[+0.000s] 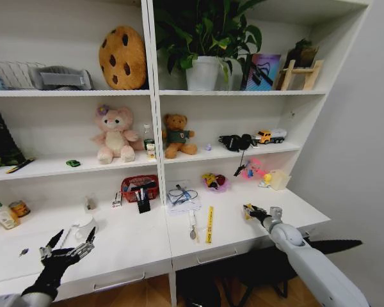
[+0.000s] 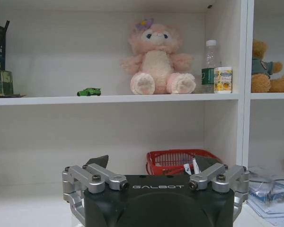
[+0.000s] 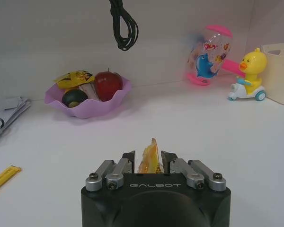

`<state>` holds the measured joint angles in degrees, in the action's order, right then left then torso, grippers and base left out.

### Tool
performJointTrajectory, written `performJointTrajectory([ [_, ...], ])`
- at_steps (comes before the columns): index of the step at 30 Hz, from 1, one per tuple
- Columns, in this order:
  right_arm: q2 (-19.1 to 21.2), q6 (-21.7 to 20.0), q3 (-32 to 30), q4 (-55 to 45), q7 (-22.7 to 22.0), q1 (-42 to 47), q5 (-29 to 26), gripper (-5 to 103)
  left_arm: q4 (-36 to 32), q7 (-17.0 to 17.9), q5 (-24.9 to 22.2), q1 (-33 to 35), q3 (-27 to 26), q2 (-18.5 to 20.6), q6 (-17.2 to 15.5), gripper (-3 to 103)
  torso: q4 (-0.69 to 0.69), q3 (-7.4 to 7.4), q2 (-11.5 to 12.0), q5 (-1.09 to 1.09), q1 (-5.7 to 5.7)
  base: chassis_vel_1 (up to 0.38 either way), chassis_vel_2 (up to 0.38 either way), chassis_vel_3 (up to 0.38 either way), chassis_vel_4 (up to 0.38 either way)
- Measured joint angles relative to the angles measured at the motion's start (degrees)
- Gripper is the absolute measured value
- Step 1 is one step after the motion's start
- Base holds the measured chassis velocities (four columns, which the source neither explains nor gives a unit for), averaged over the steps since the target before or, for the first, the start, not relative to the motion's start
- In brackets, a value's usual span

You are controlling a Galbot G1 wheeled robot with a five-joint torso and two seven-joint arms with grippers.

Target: Organize the objects on the table.

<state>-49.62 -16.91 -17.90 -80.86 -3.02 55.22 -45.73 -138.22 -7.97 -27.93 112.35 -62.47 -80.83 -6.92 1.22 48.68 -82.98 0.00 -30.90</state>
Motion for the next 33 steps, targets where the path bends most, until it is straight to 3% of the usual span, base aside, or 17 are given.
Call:
performJointTrajectory([
  [5,0.05,0.67,-0.66,-0.11,0.02,0.57,0.04,10,0.0,0.0,0.0,0.0,0.0,0.0,0.0,100,0.0,0.0,0.0,0.0,0.0,0.0,0.0,0.0,0.0],
  [8,0.06,0.73,-0.75,-0.11,0.02,0.6,0.04,10,0.0,0.0,0.0,0.0,0.0,0.0,0.0,100,0.0,0.0,0.0,0.01,0.0,0.0,0.0,0.0,0.0],
  [9,0.15,0.99,-0.93,-0.1,0.03,0.7,0.04,2,0.0,0.0,0.0,0.0,0.0,0.0,0.0,100,0.0,0.0,0.0,0.0,0.0,0.0,0.0,0.0,0.0],
  [10,0.23,1.21,-1.23,-0.06,0.13,0.84,0.04,1,0.0,0.0,0.0,0.0,0.0,0.0,0.0,100,0.0,0.0,0.0,0.0,0.0,0.0,0.0,0.0,0.0],
  [21,1.01,4.63,-4.35,-4.13,1.99,1.22,2.04,0,0.0,0.0,0.0,0.0,0.0,0.0,0.0,100,0.01,0.0,-0.01,0.0,0.0,0.0,0.0,0.0,0.0],
  [33,1.4,4.09,-3.69,-7.49,1.21,-2.24,-0.78,0,0.0,0.0,0.0,0.0,0.0,0.0,0.0,100,0.0,0.0,-0.01,0.0,0.0,0.0,0.0,0.0,0.0],
])
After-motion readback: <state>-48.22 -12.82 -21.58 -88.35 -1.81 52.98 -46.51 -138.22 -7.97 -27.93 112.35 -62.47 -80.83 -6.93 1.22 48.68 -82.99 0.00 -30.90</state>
